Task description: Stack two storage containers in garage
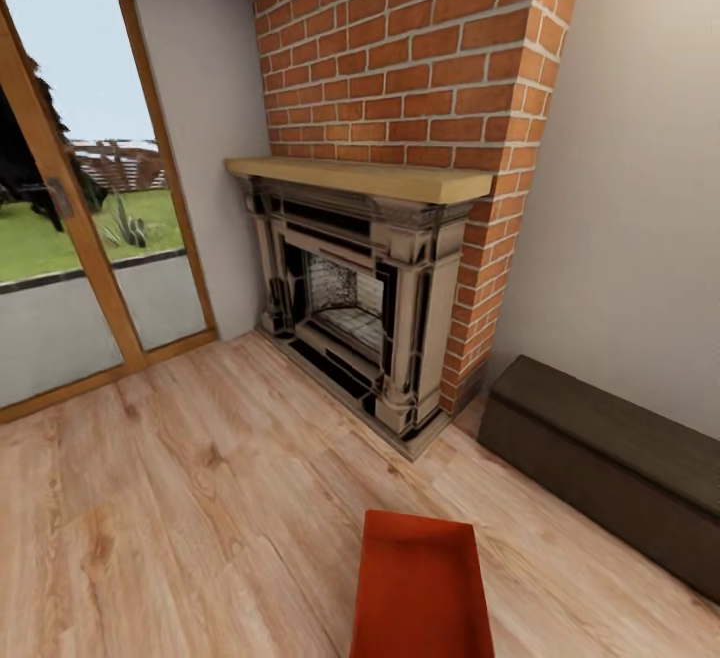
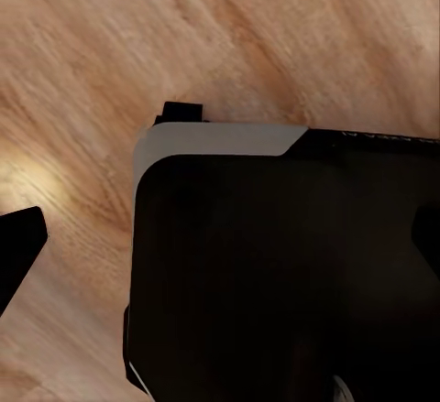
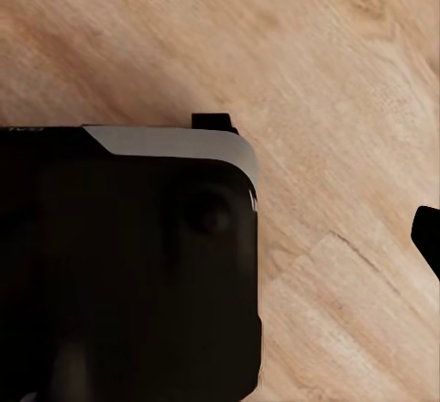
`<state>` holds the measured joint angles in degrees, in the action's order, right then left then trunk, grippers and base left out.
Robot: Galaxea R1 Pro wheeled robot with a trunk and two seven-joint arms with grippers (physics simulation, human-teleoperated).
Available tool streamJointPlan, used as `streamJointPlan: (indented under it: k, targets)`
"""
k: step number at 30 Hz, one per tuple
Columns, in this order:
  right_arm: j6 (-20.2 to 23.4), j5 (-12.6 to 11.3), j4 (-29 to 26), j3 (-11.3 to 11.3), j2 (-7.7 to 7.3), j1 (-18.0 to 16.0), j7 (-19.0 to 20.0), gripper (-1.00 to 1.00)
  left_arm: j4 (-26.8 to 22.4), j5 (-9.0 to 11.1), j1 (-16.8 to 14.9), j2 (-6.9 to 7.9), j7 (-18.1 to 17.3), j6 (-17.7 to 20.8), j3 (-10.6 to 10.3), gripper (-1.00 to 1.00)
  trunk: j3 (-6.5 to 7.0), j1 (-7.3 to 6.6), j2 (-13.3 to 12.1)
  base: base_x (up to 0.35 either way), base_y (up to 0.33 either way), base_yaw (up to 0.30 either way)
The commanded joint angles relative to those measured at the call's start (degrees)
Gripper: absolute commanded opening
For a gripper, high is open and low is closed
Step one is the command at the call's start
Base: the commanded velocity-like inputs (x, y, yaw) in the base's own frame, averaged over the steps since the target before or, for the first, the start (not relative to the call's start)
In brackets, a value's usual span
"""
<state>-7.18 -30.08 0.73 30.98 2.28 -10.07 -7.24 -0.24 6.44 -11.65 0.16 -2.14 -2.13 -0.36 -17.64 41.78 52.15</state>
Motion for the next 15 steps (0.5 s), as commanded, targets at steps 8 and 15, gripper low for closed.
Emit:
streamJointPlan:
  k: [8, 15]
  targets:
    - [-0.2, -0.51, 0.1, 0.48, 0.09, -0.06, -0.14, 1.0, 0.06, 0.59, -0.04, 0.01, -0.19, -0.24, -0.11, 1.0, -0.07, 0.04, 0.04, 0.12, 0.036, -0.217]
    - [-0.2, -0.51, 0.09, 0.48, 0.09, -0.05, -0.14, 1.0, 0.06, 0.59, -0.03, 0.01, -0.17, -0.24, -0.12, 1.0, -0.07, 0.04, 0.04, 0.005, 0.001, -0.247]
